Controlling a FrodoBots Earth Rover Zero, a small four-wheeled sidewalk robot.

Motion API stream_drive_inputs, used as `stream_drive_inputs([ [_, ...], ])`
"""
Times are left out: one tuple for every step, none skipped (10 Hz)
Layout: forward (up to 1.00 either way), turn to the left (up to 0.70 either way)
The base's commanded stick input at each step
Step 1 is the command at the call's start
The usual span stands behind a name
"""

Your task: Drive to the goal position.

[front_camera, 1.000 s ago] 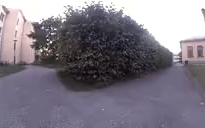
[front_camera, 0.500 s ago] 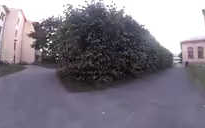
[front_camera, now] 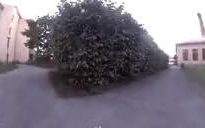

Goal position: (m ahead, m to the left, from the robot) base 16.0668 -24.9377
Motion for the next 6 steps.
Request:
stream_drive_inputs([
  [0.85,-0.27],
  [0.85,-0.27],
  [0.85,-0.27],
  [0.85,-0.27],
  [0.85,-0.27],
  [0.85,-0.27],
])
